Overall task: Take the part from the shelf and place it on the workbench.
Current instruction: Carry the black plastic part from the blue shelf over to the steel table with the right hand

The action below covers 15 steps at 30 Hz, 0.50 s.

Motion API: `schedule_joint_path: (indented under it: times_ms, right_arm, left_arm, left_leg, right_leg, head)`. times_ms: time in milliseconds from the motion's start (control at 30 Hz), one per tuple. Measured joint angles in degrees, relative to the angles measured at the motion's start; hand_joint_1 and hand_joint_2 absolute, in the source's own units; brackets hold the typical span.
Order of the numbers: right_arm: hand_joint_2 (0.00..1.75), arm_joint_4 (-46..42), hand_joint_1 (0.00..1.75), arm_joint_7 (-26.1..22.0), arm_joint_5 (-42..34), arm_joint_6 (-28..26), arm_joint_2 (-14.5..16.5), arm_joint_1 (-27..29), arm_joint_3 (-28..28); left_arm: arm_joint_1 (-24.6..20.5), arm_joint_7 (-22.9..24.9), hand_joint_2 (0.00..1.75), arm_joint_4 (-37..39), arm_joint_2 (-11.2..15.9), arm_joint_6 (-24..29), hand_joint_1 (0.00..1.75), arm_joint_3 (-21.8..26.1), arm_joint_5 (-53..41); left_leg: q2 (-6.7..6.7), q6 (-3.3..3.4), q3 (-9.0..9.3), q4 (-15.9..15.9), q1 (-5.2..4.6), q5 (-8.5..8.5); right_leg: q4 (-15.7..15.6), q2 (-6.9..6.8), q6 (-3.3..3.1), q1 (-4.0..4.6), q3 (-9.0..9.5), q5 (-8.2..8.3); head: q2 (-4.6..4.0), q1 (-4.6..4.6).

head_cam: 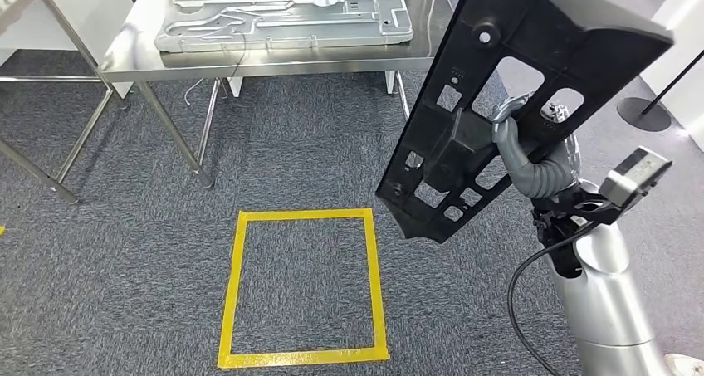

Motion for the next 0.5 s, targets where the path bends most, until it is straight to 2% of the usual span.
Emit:
schedule_joint_path:
  times_ms: [67,100,133,200,233,267,300,333,367,400,433,500]
  right_arm:
    - [1.75,0.93,1.75,0.36,0.67,0.01,-1.19,-0.91,0.02]
    - [1.75,1.38,1.75,0.45,0.92,-0.01,-1.68,-1.4,0.03]
    - [1.75,1.9,1.75,0.49,1.21,-0.04,-2.05,-1.84,0.05]
    - [1.75,3.05,1.75,0.65,1.83,-0.16,-2.69,-2.44,0.17]
    - [1.75,3.63,1.75,0.78,2.2,-0.26,-2.99,-2.54,0.25]
    - [1.75,4.11,1.75,0.92,2.54,-0.38,-3.35,-2.56,0.31]
    - [1.75,4.5,1.75,1.02,2.83,-0.56,-3.7,-2.61,0.34]
    - [1.75,4.85,1.75,1.1,3.1,-0.74,-4.04,-2.7,0.37]
    - [1.75,5.17,1.75,1.1,3.34,-0.9,-4.31,-2.91,0.36]
    - [1.75,5.48,1.75,1.13,3.59,-1.02,-4.56,-3.15,0.37]
    - [1.75,5.8,1.75,1.15,3.85,-1.07,-4.79,-3.34,0.37]
    - [1.75,6.48,1.75,1.2,4.43,-1.07,-5.32,-3.6,0.38]
  left_arm:
    - [-0.1,-0.09,1.75,0.0,0.0,-0.15,0.0,0.0,0.11]
    - [-0.14,-0.16,1.75,0.0,0.0,-0.19,0.0,0.0,0.18]
    - [-0.09,-0.24,1.75,0.0,0.01,-0.21,0.0,0.01,0.29]
    - [-0.15,-0.57,1.75,0.0,0.01,-0.31,0.0,0.04,0.55]
    - [-0.28,-0.71,1.75,0.0,0.02,-0.35,0.0,0.07,0.61]
    - [-0.39,-0.82,1.75,0.0,0.01,-0.39,0.0,0.08,0.63]
    - [-0.44,-0.82,1.75,0.0,0.01,-0.4,0.0,0.09,0.61]
    - [-0.33,-0.8,1.75,0.0,0.01,-0.39,0.0,0.09,0.59]
    - [-0.19,-0.77,1.75,0.0,0.02,-0.39,0.0,0.09,0.59]
    - [-0.08,-0.73,1.75,0.0,0.03,-0.38,0.0,0.09,0.58]
    - [-0.04,-0.67,1.75,0.0,0.04,-0.35,0.0,0.09,0.58]
    - [0.03,-0.56,1.75,0.0,0.04,-0.3,0.0,0.08,0.62]
  left_leg:
    - [0.03,-0.61,-0.14,1.41,0.17,-0.74]
    - [-0.03,-0.84,-1.28,3.76,0.27,-1.46]
    - [-0.14,-1.0,-3.39,7.43,0.37,-2.36]
    - [-0.24,-1.2,-9.11,15.61,0.38,-3.74]
    - [-0.26,-1.2,-11.29,17.8,0.36,-3.14]
    - [-0.27,-1.08,-12.35,17.68,0.33,-1.27]
    - [-0.29,-0.83,-12.18,15.11,0.3,1.75]
    - [-0.38,-0.47,-11.28,11.44,0.19,4.87]
    - [-0.57,-0.04,-10.28,8.34,-0.04,7.07]
    - [-0.72,0.42,-9.17,5.69,-0.32,8.0]
    - [-0.86,0.88,-8.23,3.97,-0.61,7.49]
    - [-0.85,1.63,-6.55,1.49,-0.79,5.64]
  right_leg:
    - [-0.26,0.22,-0.85,-0.13,0.92,-0.5]
    - [-0.41,0.3,-1.24,-0.24,1.56,-0.83]
    - [-0.47,0.33,-1.55,-0.22,2.2,-1.31]
    - [-0.47,0.49,-1.88,-0.03,3.56,-2.55]
    - [-0.47,0.61,-1.91,0.07,4.45,-3.28]
    - [-0.48,0.73,-1.89,0.14,5.49,-4.08]
    - [-0.49,0.86,-1.83,0.19,6.68,-4.94]
    - [-0.56,1.0,-1.72,0.17,7.87,-5.86]
    - [-0.76,1.17,-1.51,0.2,8.82,-6.65]
    - [-1.17,1.38,-1.18,0.16,9.53,-7.19]
    - [-1.81,1.52,-0.79,0.1,10.06,-7.44]
    - [-2.5,1.68,0.13,-0.03,10.61,-6.65]
  head:
    - [0.01,-0.01]
    - [0.01,-0.01]
    - [0.0,-0.01]
    - [0.0,-0.02]
    - [0.0,-0.02]
    - [0.01,-0.02]
    - [0.01,-0.02]
    - [0.01,-0.01]
    - [0.0,-0.01]
    - [0.01,-0.02]
    - [0.01,-0.02]
    - [0.02,-0.05]
